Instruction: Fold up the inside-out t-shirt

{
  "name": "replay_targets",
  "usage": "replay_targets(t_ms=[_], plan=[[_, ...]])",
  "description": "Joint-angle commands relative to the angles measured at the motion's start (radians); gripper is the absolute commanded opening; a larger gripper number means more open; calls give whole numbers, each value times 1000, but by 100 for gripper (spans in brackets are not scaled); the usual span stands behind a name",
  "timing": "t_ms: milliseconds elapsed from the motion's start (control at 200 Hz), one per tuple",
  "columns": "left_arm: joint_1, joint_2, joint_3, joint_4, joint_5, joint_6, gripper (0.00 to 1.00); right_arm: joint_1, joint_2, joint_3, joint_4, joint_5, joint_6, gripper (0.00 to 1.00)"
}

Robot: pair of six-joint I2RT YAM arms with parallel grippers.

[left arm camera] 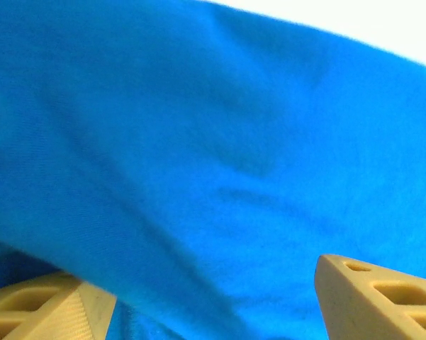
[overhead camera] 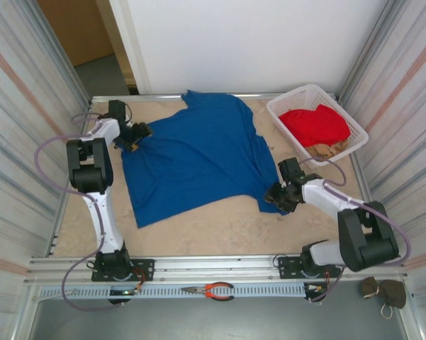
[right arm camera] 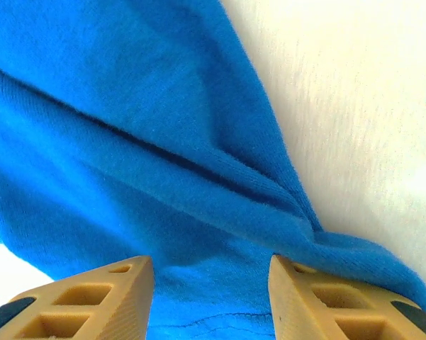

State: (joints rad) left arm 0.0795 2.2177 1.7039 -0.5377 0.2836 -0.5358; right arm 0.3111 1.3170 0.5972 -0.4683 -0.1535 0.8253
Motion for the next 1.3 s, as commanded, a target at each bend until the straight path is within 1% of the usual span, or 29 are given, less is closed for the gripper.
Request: replay_targets(t_ms=[0,75,150,205,286,316,366,406,501,581,671,736,812,927,1012,1077,1187,1298], plan=[[10,97,119,-98,-22,47,75,58,-73,-79,-63,24,135,46],[10,117,192,-105,1,65,75,92,-125,-94,-71,33,165,47],[15,101,229,-105,32,79,75,102,-180,-60,-105,39,144,47],[21,51,220,-96,56,79,75,106,-220,-14,-157,66,110,48],[25,-71,133,-55,73,67,75,98,-282,58,-258,132,55,51],[27,-113,80,-42,79,55,75,87,-300,77,-286,148,35,52],[31,-239,-22,-13,96,33,76,60,-320,98,-324,159,13,55],[32,-324,-113,6,100,13,76,30,-323,102,-340,155,-6,60],[36,-520,-329,22,124,-30,76,-48,-322,93,-344,111,-41,64],[38,-692,-535,40,132,-68,76,-88,-304,83,-336,79,-67,67],[36,-887,-758,56,128,-116,76,-92,-283,68,-312,47,-87,67],[27,-1008,-882,35,120,-135,76,-90,-260,56,-297,26,-98,67],[21,-1126,-974,-48,78,-136,77,-87,-243,39,-292,13,-105,67],[-4,-1285,-1106,-105,30,-197,77,-80,-241,7,-282,-1,-106,67],[-30,-1359,-1163,-150,-35,-232,77,-73,-246,-12,-278,-1,-106,68],[-31,-1382,-1191,-160,-49,-239,77,-71,-249,-26,-268,-8,-103,69],[-39,-1355,-1200,-190,-72,-249,77,-66,-245,-44,-242,-21,-96,69],[-60,-1327,-1215,-177,-116,-258,78,-51,-236,-49,-229,-17,-88,69]])
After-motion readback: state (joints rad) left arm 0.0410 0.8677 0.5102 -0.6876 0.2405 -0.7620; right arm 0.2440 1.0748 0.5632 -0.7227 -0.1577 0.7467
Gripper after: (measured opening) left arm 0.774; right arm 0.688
